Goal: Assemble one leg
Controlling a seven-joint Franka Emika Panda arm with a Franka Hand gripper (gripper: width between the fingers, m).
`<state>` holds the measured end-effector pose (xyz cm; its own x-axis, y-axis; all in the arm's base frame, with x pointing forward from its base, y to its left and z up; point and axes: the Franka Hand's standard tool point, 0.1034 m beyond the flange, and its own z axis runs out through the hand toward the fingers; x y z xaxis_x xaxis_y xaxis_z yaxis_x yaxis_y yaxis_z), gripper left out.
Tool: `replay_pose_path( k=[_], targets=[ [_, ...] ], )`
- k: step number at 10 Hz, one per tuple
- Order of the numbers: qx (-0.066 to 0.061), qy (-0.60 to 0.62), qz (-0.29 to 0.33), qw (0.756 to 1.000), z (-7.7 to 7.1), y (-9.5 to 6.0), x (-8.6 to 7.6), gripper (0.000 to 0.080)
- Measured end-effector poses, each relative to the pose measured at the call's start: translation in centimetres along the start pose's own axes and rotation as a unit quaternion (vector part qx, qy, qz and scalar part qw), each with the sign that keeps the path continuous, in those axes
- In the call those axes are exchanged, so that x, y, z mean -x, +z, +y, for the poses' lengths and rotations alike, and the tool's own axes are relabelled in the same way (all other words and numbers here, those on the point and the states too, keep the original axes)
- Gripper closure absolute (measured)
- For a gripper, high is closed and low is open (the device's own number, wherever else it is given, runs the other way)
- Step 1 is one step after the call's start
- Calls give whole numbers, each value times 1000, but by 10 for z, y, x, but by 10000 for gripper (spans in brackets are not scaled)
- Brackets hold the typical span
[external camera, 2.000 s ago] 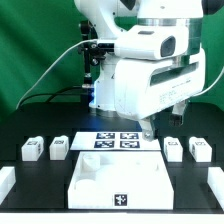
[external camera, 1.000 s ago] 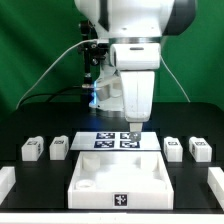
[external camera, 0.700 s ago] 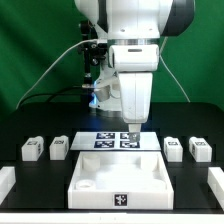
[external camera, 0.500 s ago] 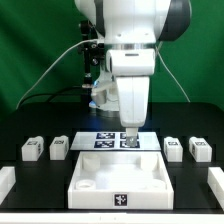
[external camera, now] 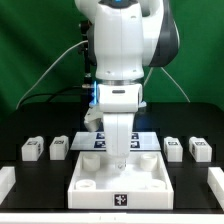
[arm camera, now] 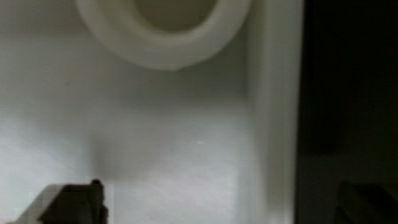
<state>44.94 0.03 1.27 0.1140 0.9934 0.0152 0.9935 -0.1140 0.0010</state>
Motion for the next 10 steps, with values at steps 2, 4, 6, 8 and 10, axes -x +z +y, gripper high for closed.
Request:
replay_pose_path(
  k=[2, 4, 6, 8, 10],
  targets=[
    [0, 10, 1, 1000, 0, 0, -1, 195],
    [-1, 11, 1, 1000, 0, 0, 0, 371],
    [-1, 11, 1, 1000, 0, 1, 0, 554],
    [-1, 12, 1, 1000, 0, 1, 0, 688],
    [-1, 13, 0, 1000, 0, 1, 1, 740]
  ],
)
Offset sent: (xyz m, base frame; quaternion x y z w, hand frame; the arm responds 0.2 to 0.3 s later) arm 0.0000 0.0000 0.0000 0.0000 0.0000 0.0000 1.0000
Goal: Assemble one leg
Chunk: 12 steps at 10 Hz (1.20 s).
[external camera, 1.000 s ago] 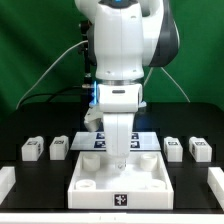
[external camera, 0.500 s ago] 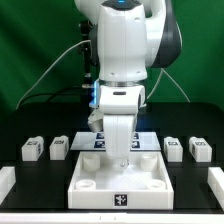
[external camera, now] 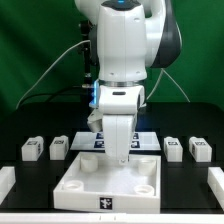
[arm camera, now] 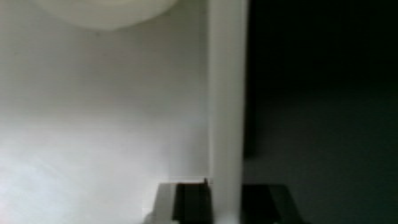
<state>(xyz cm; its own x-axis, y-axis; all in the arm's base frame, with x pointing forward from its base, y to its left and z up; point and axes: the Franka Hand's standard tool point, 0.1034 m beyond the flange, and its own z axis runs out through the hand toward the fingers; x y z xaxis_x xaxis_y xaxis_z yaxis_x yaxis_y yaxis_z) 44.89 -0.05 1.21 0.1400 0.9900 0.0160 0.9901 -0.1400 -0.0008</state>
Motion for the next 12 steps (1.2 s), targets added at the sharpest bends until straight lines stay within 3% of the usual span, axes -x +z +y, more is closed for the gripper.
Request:
replay_pose_path(
  k=[5, 6, 8, 10, 11, 12],
  targets=[
    [-1, -1, 0, 1000, 0, 0, -1, 739],
    [-6, -11, 1, 1000, 6, -2, -9, 739],
    [10, -47, 16, 999, 27, -1, -37, 739],
    [21, -60, 30, 998, 34, -1, -70, 739],
    [16, -65, 31, 997, 36, 1, -77, 739],
    [3, -59, 29, 998, 36, 1, -80, 739]
  ],
)
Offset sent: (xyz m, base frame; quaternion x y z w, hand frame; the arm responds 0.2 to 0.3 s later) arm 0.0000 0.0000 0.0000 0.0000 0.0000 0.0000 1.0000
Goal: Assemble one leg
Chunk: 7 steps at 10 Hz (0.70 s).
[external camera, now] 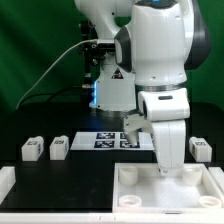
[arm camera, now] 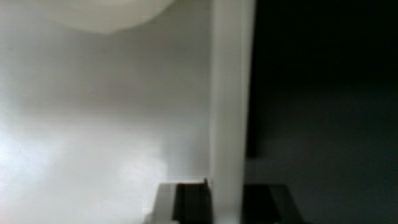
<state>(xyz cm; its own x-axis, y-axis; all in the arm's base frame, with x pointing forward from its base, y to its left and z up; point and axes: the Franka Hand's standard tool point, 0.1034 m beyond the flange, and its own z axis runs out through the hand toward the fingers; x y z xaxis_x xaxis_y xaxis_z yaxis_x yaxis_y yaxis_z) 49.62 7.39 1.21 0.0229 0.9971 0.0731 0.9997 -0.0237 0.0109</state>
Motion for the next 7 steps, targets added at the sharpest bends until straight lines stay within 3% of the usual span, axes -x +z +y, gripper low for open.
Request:
replay_pose_path(
  k=[2, 6, 7],
  targets=[
    [-14, 6, -3, 1000, 0, 1, -4, 739],
    [-15, 5, -11, 1000, 0, 1, -3, 735],
    [-15, 5, -11, 1000, 0, 1, -3, 505]
  ],
)
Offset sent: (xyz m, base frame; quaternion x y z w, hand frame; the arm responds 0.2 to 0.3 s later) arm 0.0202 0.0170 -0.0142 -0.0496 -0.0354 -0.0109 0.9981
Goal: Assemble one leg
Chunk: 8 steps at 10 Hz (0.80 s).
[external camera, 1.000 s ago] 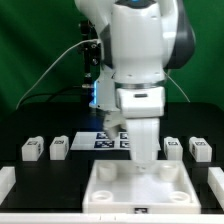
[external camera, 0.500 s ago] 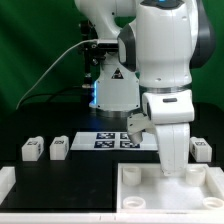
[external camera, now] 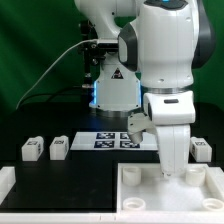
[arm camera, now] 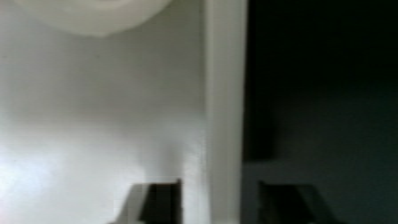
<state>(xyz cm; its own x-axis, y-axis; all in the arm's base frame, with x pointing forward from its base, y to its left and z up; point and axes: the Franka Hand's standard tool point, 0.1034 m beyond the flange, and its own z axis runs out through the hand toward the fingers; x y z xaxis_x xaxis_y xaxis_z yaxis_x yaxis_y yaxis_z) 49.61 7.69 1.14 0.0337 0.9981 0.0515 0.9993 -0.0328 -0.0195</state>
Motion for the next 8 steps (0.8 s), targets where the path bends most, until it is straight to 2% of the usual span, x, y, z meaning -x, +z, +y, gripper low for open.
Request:
replay_pose_path(
  k=[1, 2, 3, 4, 5, 8],
  targets=[
    [0, 0, 0, 1000, 0, 0, 0, 505],
    [0, 0, 0, 1000, 0, 0, 0, 322],
    [0, 0, 0, 1000, 0, 0, 0, 210],
    [0, 1, 0, 1000, 0, 0, 1, 210],
    [0, 1, 0, 1000, 0, 0, 1, 162],
    [0, 1, 0, 1000, 0, 0, 1, 153]
  ],
)
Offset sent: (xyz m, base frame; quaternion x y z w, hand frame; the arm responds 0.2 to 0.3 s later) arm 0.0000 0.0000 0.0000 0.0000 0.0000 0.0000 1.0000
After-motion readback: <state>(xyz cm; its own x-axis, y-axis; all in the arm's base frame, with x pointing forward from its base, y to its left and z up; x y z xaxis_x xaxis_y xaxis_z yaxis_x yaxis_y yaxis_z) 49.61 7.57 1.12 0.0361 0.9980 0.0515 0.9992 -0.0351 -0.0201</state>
